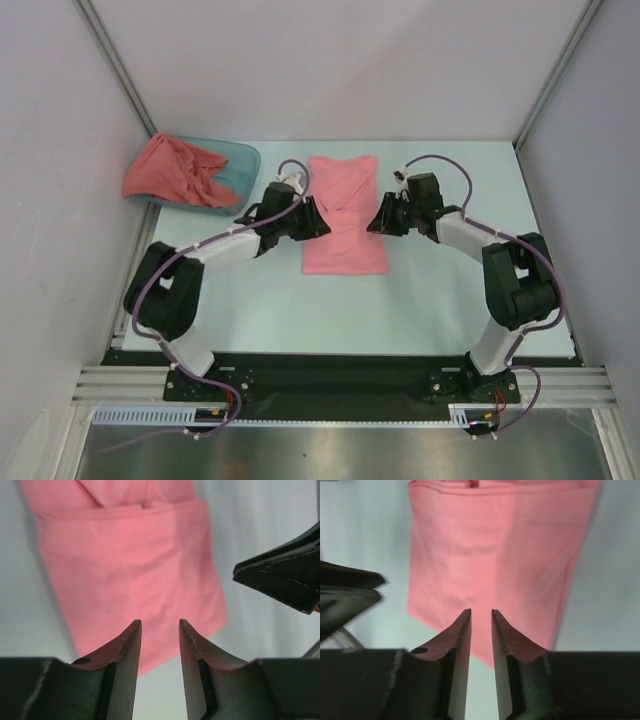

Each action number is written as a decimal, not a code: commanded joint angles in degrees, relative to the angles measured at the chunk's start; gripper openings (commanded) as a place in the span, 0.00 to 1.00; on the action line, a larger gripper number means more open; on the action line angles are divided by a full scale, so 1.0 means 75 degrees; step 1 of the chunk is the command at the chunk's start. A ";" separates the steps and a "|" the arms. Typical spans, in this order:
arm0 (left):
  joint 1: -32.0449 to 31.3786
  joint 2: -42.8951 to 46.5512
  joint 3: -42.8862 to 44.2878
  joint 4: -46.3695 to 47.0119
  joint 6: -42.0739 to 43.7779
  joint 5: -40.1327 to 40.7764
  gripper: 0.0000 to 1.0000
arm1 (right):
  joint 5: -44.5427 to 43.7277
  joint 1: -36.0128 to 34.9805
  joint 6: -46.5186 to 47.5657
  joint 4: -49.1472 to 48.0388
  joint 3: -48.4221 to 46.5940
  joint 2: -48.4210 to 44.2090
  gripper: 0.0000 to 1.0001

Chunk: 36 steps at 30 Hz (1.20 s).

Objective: Fold and stack the t-shirts
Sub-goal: Fold the tshirt

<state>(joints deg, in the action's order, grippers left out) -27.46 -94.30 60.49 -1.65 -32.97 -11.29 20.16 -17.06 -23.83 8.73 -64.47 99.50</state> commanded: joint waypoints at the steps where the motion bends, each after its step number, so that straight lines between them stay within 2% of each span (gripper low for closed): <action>1: -0.0147 -0.0690 -0.0424 0.1823 -0.0700 -0.1048 0.40 | 0.1082 0.0141 -0.0945 -0.2028 0.0673 0.0371 0.26; 2: -0.0147 -0.0889 -0.0459 0.2046 -0.0829 -0.1212 0.39 | 0.1410 0.0188 -0.1109 -0.2356 0.0674 0.0547 0.14; 3: -0.0170 -0.0949 -0.0506 0.2489 -0.1074 -0.1434 0.38 | 0.1866 0.0200 -0.1331 -0.2452 0.0720 0.0654 0.12; 6: -0.0346 -0.0868 -0.0729 0.2705 -0.1217 -0.1437 0.36 | 0.2139 0.0317 -0.1381 -0.2629 0.0989 0.0656 0.06; 11: -0.0440 -0.0400 -0.1549 0.2576 -0.1054 -0.1027 0.36 | 0.2105 0.0796 -0.1217 -0.2722 0.1845 0.0244 0.05; 13: -0.0452 -0.0329 -0.1829 0.2388 -0.0901 -0.0886 0.36 | 0.2222 0.0950 -0.1170 -0.2711 0.1846 0.0396 0.05; 17: -0.0452 -0.0107 -0.2182 0.2178 -0.0690 -0.0722 0.36 | 0.1743 0.1149 -0.0738 -0.1860 0.1694 0.0549 0.08; 24: -0.0463 0.1112 -0.2488 0.1745 -0.0573 -0.0721 0.39 | 0.1565 0.1021 -0.0759 -0.1516 0.1274 -0.0271 0.13; 31: -0.0463 0.0797 -0.2404 0.1731 -0.0725 -0.0861 0.39 | 0.1882 0.0962 -0.1239 -0.1819 0.0172 0.0653 0.14; 36: -0.0463 0.0468 -0.2604 0.2071 -0.0866 -0.0967 0.38 | 0.2174 0.1067 -0.1099 -0.1867 -0.0696 0.1954 0.14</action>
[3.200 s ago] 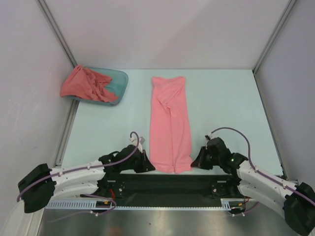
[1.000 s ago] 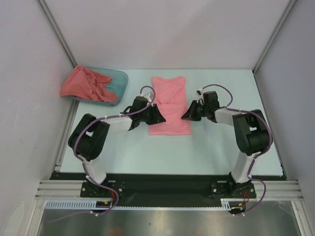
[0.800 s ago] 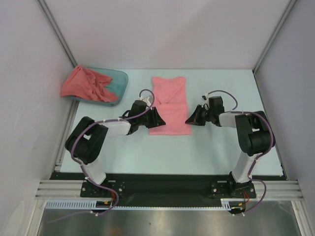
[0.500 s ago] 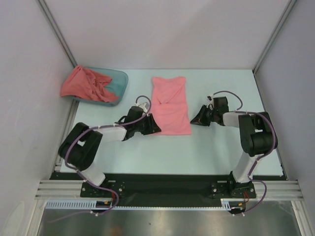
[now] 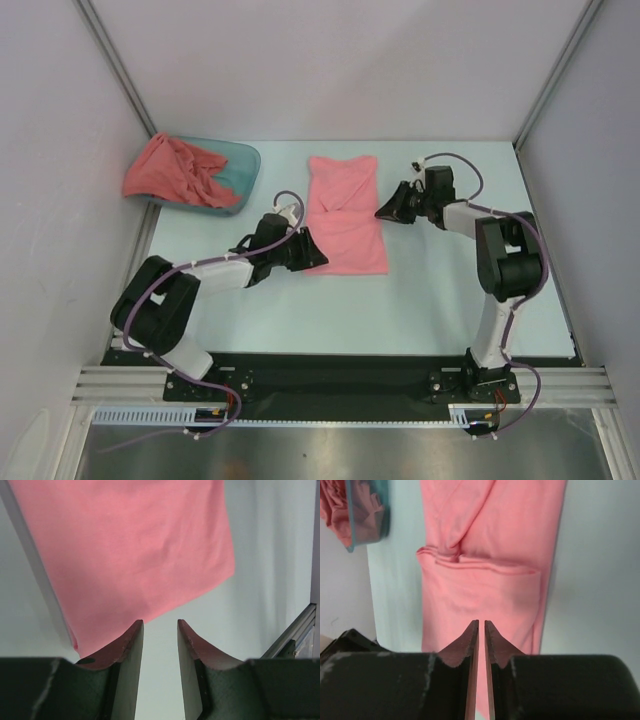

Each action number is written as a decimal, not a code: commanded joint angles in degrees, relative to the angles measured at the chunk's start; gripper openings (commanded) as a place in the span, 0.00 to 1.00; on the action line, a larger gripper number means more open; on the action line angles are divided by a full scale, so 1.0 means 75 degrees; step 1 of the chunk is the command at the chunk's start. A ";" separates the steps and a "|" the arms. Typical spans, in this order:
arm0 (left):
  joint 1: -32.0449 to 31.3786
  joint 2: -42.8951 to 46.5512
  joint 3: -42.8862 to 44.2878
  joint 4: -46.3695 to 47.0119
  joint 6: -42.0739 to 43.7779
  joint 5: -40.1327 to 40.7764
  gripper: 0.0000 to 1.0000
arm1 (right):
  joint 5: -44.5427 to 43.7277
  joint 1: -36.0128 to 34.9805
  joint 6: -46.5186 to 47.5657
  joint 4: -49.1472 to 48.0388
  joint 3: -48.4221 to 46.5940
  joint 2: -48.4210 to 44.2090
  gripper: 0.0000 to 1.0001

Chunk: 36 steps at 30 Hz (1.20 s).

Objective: Fold and stack the t-shirts
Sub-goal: Fold the tshirt

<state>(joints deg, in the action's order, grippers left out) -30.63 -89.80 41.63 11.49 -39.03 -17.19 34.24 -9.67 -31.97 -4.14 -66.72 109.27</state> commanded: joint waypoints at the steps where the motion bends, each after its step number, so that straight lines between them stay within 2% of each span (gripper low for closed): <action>1: -0.0041 -0.0179 -0.0136 0.0332 -0.0070 -0.0181 0.38 | 0.0379 0.0106 -0.0015 -0.0209 -0.0548 0.0885 0.14; 8: -0.0052 0.0089 -0.0382 0.0250 0.0012 -0.0227 0.38 | 0.0357 0.0258 0.0266 0.0070 -0.1966 0.2246 0.12; 14: -0.0052 0.0874 -0.0488 -0.0206 0.0176 -0.0064 0.40 | -0.0193 0.0293 0.0840 0.1348 -0.2729 0.1920 0.13; 16: -0.0052 0.1004 -0.0511 -0.0242 0.0176 -0.0040 0.41 | -0.0346 0.0224 0.0875 0.1489 -0.2264 0.1174 0.16; 19: -0.0052 0.0981 -0.0499 -0.0196 0.0141 -0.0028 0.42 | -0.0546 0.0083 0.0806 0.1560 -0.1235 0.0339 0.25; 21: -0.0041 0.0679 -0.0488 0.0026 0.0071 -0.0110 0.42 | -0.0254 -0.0128 0.0735 0.1455 -0.0693 -0.0306 0.29; 24: -0.0041 0.0197 -0.0347 0.0436 -0.0058 -0.0367 0.41 | 0.0378 -0.0467 0.0373 0.0824 0.0607 -0.0928 0.29; 25: -0.0052 -0.0117 -0.0301 0.0588 -0.0116 -0.0449 0.41 | 0.0519 -0.0549 0.0267 0.0288 0.0901 -0.1010 0.29; 28: -0.0157 -0.0413 -0.0137 0.1128 -0.0409 -0.0755 0.40 | 0.1024 -0.1111 0.0021 -0.0208 0.1477 -0.1012 0.24; 29: -0.0204 -0.0529 -0.0067 0.1175 -0.0468 -0.0720 0.40 | 0.1152 -0.1275 -0.0119 -0.0302 0.1559 -0.0930 0.19; 30: -0.0251 -0.0589 -0.0008 0.1176 -0.0492 -0.0685 0.40 | 0.1200 -0.1567 -0.0190 -0.0384 0.1641 -0.0790 0.17; 36: -0.0416 -0.0870 0.0087 0.1305 -0.0726 -0.0438 0.40 | 0.1258 -0.1921 -0.0834 -0.1579 0.2320 -0.0356 0.08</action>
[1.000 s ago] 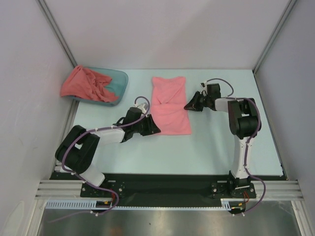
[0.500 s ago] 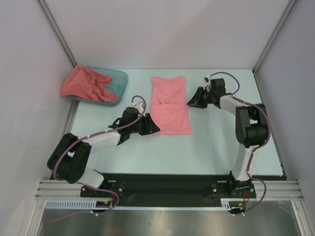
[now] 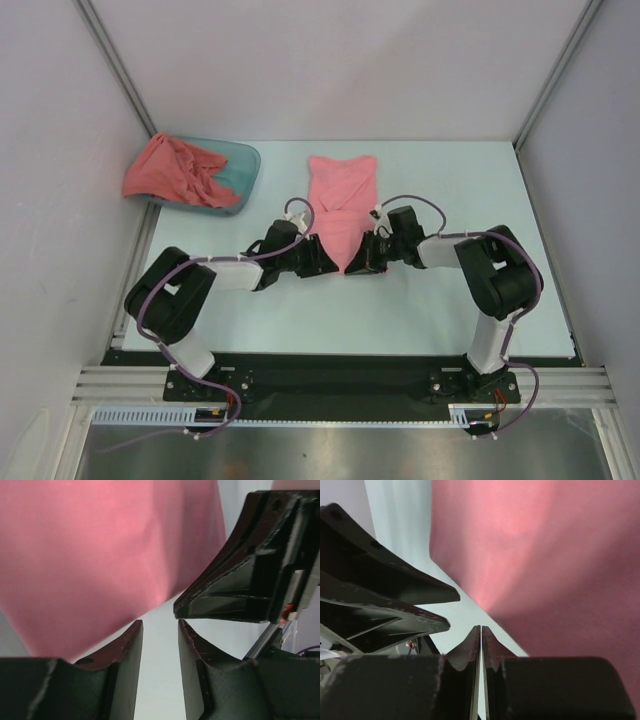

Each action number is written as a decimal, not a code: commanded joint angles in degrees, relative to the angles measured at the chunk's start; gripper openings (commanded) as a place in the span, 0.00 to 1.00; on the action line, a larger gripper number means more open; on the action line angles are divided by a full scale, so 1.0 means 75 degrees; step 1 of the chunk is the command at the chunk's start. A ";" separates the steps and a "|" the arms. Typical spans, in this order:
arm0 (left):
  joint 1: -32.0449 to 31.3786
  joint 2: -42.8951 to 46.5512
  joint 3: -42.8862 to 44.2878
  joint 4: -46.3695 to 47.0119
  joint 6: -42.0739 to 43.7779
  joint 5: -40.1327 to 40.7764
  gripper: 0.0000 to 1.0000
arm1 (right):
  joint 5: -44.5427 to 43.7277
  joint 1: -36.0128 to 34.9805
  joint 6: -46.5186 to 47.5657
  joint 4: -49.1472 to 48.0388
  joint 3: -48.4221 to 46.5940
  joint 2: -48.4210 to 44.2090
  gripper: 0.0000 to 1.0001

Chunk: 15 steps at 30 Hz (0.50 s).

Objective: Fold and stack the t-shirts
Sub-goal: Fold the tshirt

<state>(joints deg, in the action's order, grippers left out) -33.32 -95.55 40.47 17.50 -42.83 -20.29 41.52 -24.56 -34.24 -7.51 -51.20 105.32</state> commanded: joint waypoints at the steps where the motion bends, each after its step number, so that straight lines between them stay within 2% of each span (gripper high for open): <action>1: -0.0057 -0.0139 0.0171 0.0526 -0.0254 -0.0059 0.39 | 0.0323 0.0110 -0.0567 -0.1341 0.0287 0.0254 0.08; 6: -0.0069 0.0013 -0.0169 0.0948 -0.0430 -0.0107 0.39 | 0.0534 0.0227 -0.0685 -0.1565 0.0358 0.0266 0.07; 11: -0.0069 -0.0057 0.0053 0.1007 -0.0477 -0.0153 0.39 | 0.0933 0.0274 -0.1235 -0.2208 0.0405 0.0266 0.07; 15: -0.0057 -0.0383 0.0451 0.0797 -0.0442 -0.0142 0.38 | 0.0956 0.0309 -0.1317 -0.2233 0.0206 0.0570 0.07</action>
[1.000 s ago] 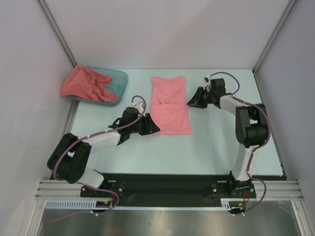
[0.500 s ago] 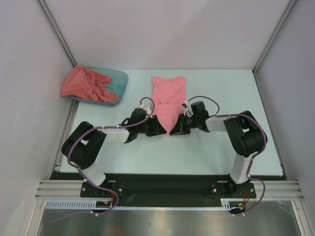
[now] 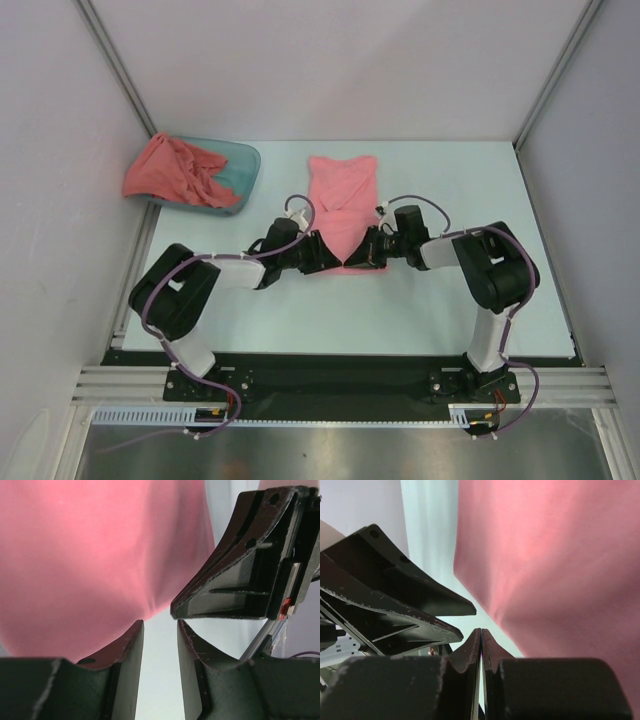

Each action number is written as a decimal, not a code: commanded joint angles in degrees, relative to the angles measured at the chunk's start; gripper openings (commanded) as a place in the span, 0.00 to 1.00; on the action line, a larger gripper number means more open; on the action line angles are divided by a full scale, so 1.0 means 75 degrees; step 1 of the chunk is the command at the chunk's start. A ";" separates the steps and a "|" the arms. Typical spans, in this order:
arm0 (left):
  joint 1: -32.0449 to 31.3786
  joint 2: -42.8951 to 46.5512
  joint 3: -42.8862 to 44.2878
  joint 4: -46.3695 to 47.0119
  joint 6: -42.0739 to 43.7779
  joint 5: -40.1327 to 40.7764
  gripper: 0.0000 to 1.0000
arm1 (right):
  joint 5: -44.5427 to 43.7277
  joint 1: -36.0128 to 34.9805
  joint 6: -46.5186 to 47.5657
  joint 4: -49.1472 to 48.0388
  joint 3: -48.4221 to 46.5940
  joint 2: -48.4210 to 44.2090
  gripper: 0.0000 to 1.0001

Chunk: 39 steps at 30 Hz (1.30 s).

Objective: Fold and stack the t-shirts
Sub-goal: Fold the tshirt

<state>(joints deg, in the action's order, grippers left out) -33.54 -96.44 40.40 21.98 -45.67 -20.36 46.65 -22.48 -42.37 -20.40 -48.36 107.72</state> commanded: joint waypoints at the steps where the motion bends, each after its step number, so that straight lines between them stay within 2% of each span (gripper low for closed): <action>1: -0.0016 -0.0347 0.0507 0.0187 -0.0051 -0.0133 0.38 | 0.0272 0.0079 -0.0280 -0.0560 -0.0196 0.0436 0.07; 7: 0.0194 -0.0898 0.0192 0.0526 -0.0098 -0.0133 0.36 | 0.0307 0.0313 -0.0246 -0.0901 0.0084 0.0778 0.07; 13: 0.0558 -0.0805 -0.0581 0.0714 0.0031 -0.0122 0.35 | 0.0061 0.0747 0.0515 -0.0281 0.0670 0.0333 0.07; 19: 0.0570 -0.0115 -0.1250 0.0703 0.0183 -0.0016 0.35 | -0.0244 0.1670 0.1207 0.0423 0.1465 -0.0276 0.06; 25: 0.0605 0.1173 -0.1730 -0.0058 0.0546 0.0394 0.36 | -0.0173 0.2586 0.1477 0.0821 0.2204 -0.1129 0.09; 29: 0.0593 0.2649 -0.2431 -0.0678 0.0139 0.1119 0.40 | -0.0722 0.2634 0.1385 0.1359 0.2590 -0.2358 0.21; 30: 0.0593 0.2965 -0.2561 -0.0715 -0.0015 0.1260 0.42 | -0.0875 0.2622 0.1268 0.1396 0.2674 -0.2595 0.30; 32: 0.0593 0.3681 -0.2993 -0.0565 -0.0354 0.1530 0.51 | -0.1424 0.2576 0.0790 0.1385 0.3047 -0.3296 0.37; 36: 0.0500 0.4024 -0.3722 0.0396 -0.2095 0.2209 0.66 | -0.2784 0.1958 -0.0451 0.0788 0.3715 -0.4130 0.50; 37: 0.0430 0.3965 -0.3839 0.0630 -0.2450 0.2350 0.66 | -0.3100 0.1722 -0.0781 0.0462 0.3822 -0.4248 0.52; 38: 0.0383 0.3733 -0.3991 0.1073 -0.3103 0.2502 0.66 | -0.3892 0.1511 -0.1086 0.0308 0.3985 -0.4400 0.54; 39: 0.0324 0.3545 -0.3992 0.1217 -0.3423 0.2596 0.65 | -0.4318 0.0999 -0.1692 0.0156 0.4207 -0.4634 0.56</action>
<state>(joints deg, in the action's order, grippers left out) -30.04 -67.48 12.19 23.92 -58.67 -6.26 28.27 -8.91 -43.68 -14.48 -20.05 76.49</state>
